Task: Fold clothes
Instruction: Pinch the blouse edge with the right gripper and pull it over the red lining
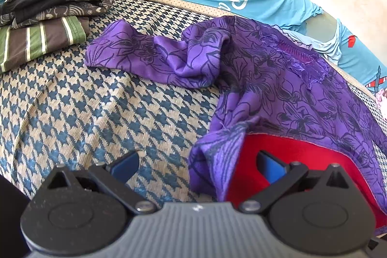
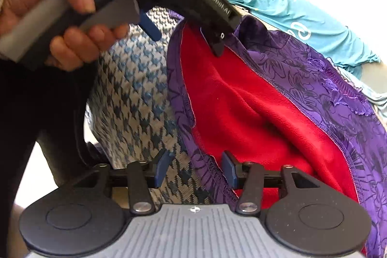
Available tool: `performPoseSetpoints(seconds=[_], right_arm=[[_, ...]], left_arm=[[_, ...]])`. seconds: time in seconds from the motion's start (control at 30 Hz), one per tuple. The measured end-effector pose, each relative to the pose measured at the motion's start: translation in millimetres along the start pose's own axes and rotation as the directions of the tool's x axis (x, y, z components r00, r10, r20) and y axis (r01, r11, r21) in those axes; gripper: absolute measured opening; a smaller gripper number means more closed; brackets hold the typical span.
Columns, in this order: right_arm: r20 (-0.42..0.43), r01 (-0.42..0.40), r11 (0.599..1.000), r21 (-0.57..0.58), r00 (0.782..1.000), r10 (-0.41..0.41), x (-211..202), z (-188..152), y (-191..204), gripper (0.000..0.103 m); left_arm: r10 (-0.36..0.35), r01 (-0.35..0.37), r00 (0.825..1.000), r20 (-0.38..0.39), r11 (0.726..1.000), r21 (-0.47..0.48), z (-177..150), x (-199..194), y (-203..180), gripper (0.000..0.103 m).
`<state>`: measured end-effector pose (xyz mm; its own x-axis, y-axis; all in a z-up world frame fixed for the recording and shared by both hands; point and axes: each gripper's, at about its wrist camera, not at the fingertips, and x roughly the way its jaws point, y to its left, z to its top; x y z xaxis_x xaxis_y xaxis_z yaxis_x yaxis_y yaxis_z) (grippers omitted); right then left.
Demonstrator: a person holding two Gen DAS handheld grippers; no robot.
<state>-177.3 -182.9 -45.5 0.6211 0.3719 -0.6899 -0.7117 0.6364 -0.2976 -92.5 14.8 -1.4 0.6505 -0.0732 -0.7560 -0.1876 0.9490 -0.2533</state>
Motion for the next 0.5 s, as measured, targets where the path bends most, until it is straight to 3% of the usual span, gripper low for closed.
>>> performPoseSetpoints(seconds=[0.13, 0.3, 0.5], right_arm=[[0.008, 0.017, 1.000, -0.006, 1.000, -0.017, 1.6, -1.6, -1.1, 0.042], [0.013, -0.005, 0.995, 0.097, 1.000, 0.003, -2.1, -0.8, -17.2, 0.010], [-0.037, -0.085, 0.989, 0.121, 0.995, 0.090, -11.6, -6.6, -24.9, 0.006]], left_arm=[[-0.004, 0.004, 1.000, -0.003, 1.000, -0.014, 0.3, 0.9, 1.9, 0.103], [0.000, 0.000, 1.000, -0.001, 1.000, -0.009, -0.1, 0.9, 0.6, 0.103], [-0.005, 0.005, 1.000, 0.028, 1.000, -0.018, 0.8, -6.5, 1.6, 0.103]])
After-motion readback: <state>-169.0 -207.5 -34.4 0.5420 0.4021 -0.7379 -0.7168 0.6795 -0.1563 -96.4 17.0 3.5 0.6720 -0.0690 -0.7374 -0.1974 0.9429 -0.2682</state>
